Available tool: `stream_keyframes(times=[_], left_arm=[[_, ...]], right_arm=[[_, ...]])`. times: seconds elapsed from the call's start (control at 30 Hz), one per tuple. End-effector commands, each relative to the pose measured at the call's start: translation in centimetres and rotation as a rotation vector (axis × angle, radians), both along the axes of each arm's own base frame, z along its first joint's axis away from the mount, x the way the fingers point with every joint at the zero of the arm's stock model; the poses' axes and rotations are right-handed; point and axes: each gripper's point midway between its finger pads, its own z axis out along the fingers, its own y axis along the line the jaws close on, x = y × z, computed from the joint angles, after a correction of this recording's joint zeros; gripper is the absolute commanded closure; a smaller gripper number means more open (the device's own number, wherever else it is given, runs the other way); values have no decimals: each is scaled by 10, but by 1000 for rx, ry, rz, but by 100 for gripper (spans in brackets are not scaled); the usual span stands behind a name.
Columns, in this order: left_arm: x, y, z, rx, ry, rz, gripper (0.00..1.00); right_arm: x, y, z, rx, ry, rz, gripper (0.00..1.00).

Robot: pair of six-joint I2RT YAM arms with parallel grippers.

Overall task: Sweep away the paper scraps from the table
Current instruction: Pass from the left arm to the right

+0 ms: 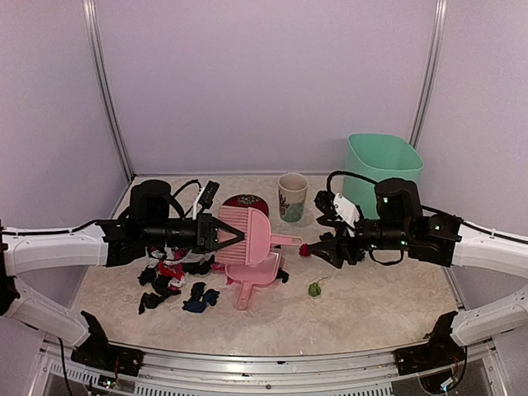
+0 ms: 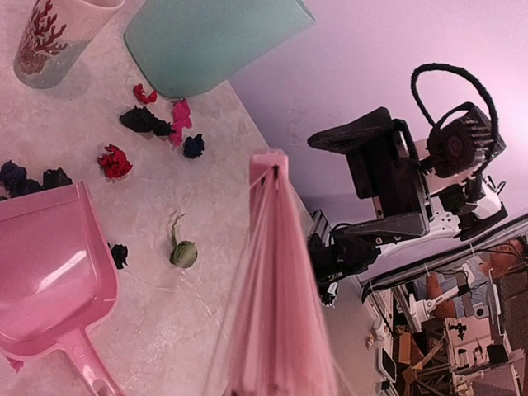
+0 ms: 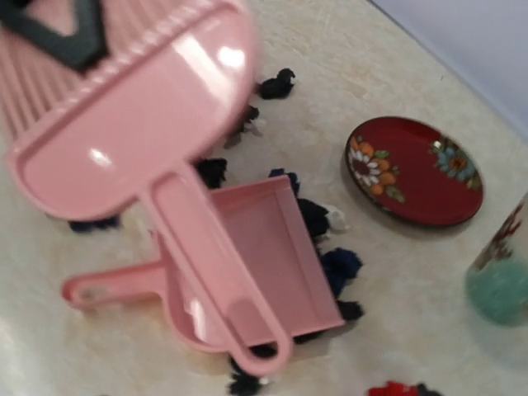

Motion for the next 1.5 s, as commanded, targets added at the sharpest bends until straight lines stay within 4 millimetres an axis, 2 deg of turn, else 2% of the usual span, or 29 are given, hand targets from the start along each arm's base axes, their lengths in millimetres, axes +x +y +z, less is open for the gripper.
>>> stream_keyframes(times=[0.0,0.13,0.23,0.47,0.77,1.03,1.27,1.47], left_arm=[[-4,5,44,-137,-133,-3,100],[-10,9,63,-200,-188,-16,100],[-18,10,79,-260,-225,-39,100],[-36,7,108,-348,-315,-74,100],[-50,9,127,-398,-385,-99,100],[-51,11,134,-415,-415,-85,100],[-49,8,133,-394,-426,-63,100],[-45,10,129,-371,-423,-36,100]], right_arm=[[-6,3,6,182,228,-5,23],[-10,12,18,330,403,36,23],[-18,19,38,444,439,95,23],[-28,28,94,656,484,231,23],[-38,30,144,767,462,347,27],[-34,37,154,830,511,386,38],[-28,50,143,842,569,370,49],[-27,54,140,830,579,363,54]])
